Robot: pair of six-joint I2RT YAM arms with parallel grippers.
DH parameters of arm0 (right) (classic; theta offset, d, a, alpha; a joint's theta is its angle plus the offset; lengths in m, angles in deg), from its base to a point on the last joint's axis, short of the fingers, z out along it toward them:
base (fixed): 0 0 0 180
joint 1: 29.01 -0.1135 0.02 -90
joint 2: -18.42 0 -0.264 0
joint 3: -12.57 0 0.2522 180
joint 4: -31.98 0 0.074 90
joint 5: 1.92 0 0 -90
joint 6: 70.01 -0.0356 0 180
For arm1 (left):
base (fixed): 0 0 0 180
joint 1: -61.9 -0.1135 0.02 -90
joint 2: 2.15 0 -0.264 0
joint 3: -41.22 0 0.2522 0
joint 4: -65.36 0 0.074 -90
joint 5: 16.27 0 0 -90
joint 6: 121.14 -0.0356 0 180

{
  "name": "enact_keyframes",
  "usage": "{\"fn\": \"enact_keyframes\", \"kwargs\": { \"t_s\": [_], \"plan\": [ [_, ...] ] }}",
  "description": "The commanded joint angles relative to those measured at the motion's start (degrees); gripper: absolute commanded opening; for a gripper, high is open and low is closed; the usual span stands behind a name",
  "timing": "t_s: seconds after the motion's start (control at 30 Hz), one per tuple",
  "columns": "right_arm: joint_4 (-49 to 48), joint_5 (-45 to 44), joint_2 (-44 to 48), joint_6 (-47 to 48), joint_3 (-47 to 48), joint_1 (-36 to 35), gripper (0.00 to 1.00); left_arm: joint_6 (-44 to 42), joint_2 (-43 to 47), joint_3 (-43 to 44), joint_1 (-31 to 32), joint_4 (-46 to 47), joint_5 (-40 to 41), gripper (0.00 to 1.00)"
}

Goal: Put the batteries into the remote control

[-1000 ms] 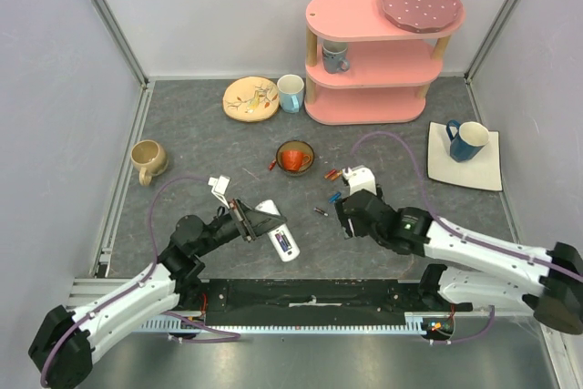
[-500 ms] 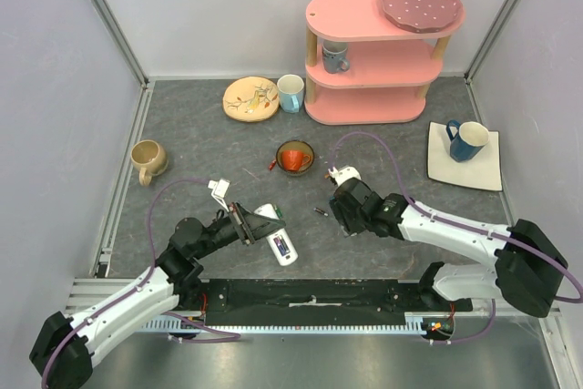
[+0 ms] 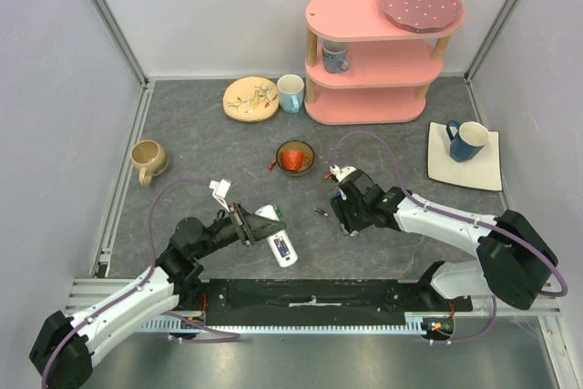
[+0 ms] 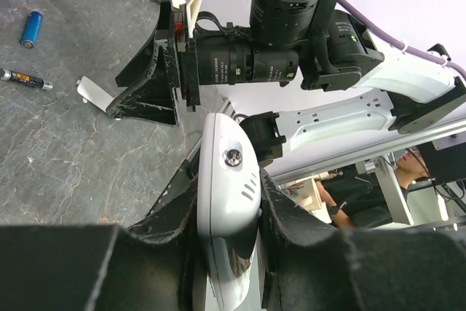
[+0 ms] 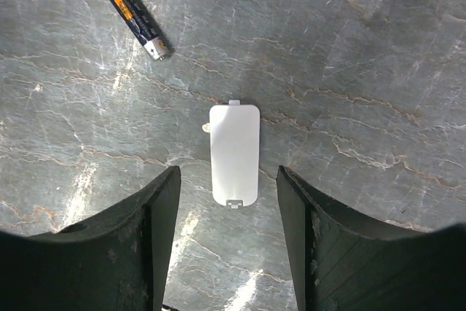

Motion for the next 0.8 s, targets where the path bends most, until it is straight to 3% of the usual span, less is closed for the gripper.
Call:
{"fn": "enact_keyframes", "kwargs": {
  "t_s": [0.0, 0.5, 0.77],
  "plan": [
    [-0.96, 3.23, -1.9, 0.16, -0.44, 0.5, 0.63, -1.07, -0.69, -1.51, -0.3, 4.7, -1.16, 0.02],
    [0.53, 2.53, -5.15, -0.46, 0.53, 0.85, 0.58, -0.37, -1.48, -2.57, -0.3, 6.63, -1.07, 0.02],
    [0.8, 2.62, -7.0, -0.55, 0.97, 0.94, 0.48, -0.19, -0.96, -2.92, -0.3, 6.81, -0.98, 0.02]
  ]
}}
